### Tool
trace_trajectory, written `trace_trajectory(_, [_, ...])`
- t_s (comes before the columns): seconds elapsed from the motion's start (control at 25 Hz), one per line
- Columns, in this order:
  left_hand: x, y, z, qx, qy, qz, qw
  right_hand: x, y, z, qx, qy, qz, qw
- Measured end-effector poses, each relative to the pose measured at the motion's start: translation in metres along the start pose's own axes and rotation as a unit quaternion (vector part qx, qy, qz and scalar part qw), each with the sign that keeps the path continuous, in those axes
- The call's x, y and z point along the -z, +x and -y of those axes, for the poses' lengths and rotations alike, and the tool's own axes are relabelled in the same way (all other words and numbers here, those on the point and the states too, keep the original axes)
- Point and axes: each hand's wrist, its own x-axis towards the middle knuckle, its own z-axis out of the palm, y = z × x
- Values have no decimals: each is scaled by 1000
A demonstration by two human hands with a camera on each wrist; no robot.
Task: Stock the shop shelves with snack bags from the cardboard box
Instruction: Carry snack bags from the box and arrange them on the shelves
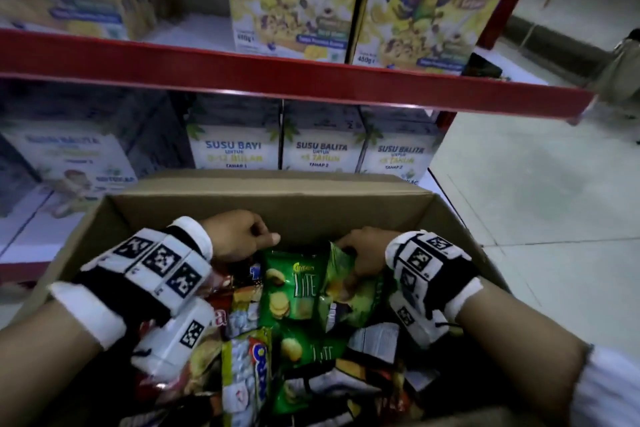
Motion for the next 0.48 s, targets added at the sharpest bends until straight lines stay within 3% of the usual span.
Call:
trace_trajectory(0.08, [22,-13,-10,-6,2,1,1000,26,-28,10,19,108,-58,992])
trace_trajectory(0.12, [35,-19,-17,-3,-53,2,999,40,-44,16,32,190,-99,976])
trace_trajectory(0.2, [57,-30,-28,2,-234,-3,972,66,-66,26,69,365,-197,907])
trace_trajectory(0.28, [69,-44,-35,-45,-431,47,900,90,-76,34,100,493,-257,825])
trace_trajectory(0.36, [76,-57,-43,-121,-543,70,828,108,-77,47,97,580,-265,764])
trace_trajectory(0.4, [74,-60,-46,-154,-564,49,810,112,-76,53,93,608,-254,747])
trace_trajectory(0.44, [74,-62,-48,-175,-557,-3,812,114,-76,58,94,625,-242,736])
trace_trajectory(0.48, [75,-64,-49,-180,-520,-74,832,115,-76,61,94,628,-242,734])
